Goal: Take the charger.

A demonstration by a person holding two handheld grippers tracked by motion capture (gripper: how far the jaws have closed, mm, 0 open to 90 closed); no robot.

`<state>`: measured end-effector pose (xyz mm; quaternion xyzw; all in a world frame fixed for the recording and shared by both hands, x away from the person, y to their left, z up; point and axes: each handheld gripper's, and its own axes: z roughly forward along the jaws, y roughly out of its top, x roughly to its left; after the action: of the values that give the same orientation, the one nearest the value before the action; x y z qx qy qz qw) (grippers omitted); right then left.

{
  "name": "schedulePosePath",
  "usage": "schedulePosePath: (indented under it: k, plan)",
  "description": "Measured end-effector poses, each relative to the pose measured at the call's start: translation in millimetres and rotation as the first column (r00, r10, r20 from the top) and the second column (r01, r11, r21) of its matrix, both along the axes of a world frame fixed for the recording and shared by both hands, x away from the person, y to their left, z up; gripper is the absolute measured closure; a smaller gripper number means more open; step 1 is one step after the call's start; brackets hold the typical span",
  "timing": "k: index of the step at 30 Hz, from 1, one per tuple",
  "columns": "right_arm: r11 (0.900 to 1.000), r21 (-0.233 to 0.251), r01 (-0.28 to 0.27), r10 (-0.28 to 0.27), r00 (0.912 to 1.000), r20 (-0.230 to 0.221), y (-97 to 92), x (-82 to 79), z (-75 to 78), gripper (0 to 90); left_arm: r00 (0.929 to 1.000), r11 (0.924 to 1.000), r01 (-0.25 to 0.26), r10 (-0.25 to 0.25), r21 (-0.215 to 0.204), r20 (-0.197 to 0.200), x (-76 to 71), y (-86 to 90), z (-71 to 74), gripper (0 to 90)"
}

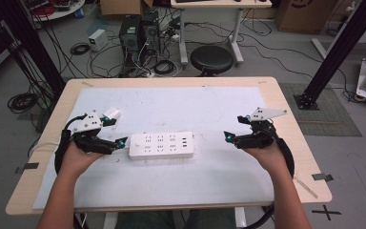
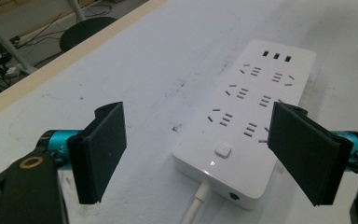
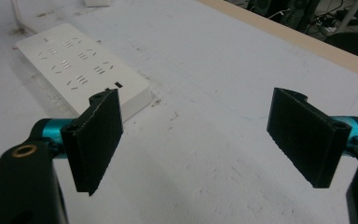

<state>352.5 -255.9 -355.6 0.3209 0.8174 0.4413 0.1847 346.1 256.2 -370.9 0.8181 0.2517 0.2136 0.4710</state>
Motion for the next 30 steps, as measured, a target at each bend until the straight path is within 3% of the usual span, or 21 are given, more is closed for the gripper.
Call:
schedulePosePath:
  k: [10,12,14,16,17,20,25,28,29,30]
  plan:
    - [0.9999,0.002,-0.012,0.012,0.9999,0.012,-1.0,-2.8,2.0,18.4,0.9996,0.9991,-0.026,0.026,0.033,0.011,3.3,2.8,11.1,19.6]
    - [0.9999,-0.002,-0.01,0.01,0.9999,0.011,-0.6,-2.7,2.2,18.4,0.9994,0.9991,-0.032,0.032,0.027,0.013,9.5,8.9,13.7,19.6]
    - [1.0,-0.004,-0.008,0.008,0.9998,0.017,0.3,-2.6,2.4,18.4,0.9966,0.9963,-0.083,0.083,0.023,0.008,23.9,25.1,15.8,19.6]
    - [1.0,-0.003,-0.006,0.006,0.9999,0.016,0.6,-3.0,2.4,18.4,0.9939,0.994,-0.109,0.109,0.011,0.013,28.3,30.6,16.8,19.6]
    - [0.9999,-0.003,-0.014,0.014,0.9997,0.02,1.3,-2.6,1.5,18.4,0.9916,0.991,-0.127,0.128,-0.041,0.018,37.3,40.5,18.9,19.6]
    - [0.9999,-0.008,-0.012,0.012,0.9999,0.007,1.9,-2.8,-0.1,18.4,0.9913,0.9895,-0.13,0.131,-0.063,0.012,46.4,45.6,19.5,19.6]
    - [0.9996,-0.021,-0.021,0.02,0.9997,-0.012,3.4,-1.5,-5.4,18.4,0.9901,0.9905,-0.135,0.136,0.029,-0.037,79.5,47.5,15.0,19.6]
    - [0.9996,-0.022,-0.018,0.018,0.9998,-0.011,4.6,-0.9,-5.8,18.4,0.987,0.9886,-0.149,0.15,0.024,-0.058,91.3,48.5,9.7,19.6]
    - [0.9996,-0.023,-0.016,0.016,0.9998,-0.012,5.0,-0.9,-5.7,18.4,0.9826,0.9834,-0.156,0.164,0.092,-0.087,102.4,47.5,7.5,19.6]
    - [0.9997,-0.023,-0.011,0.011,0.9998,-0.016,5.7,-1.4,-5.4,18.4,0.9831,0.9832,-0.157,0.165,0.092,-0.08,106.7,47.2,7.8,19.6]
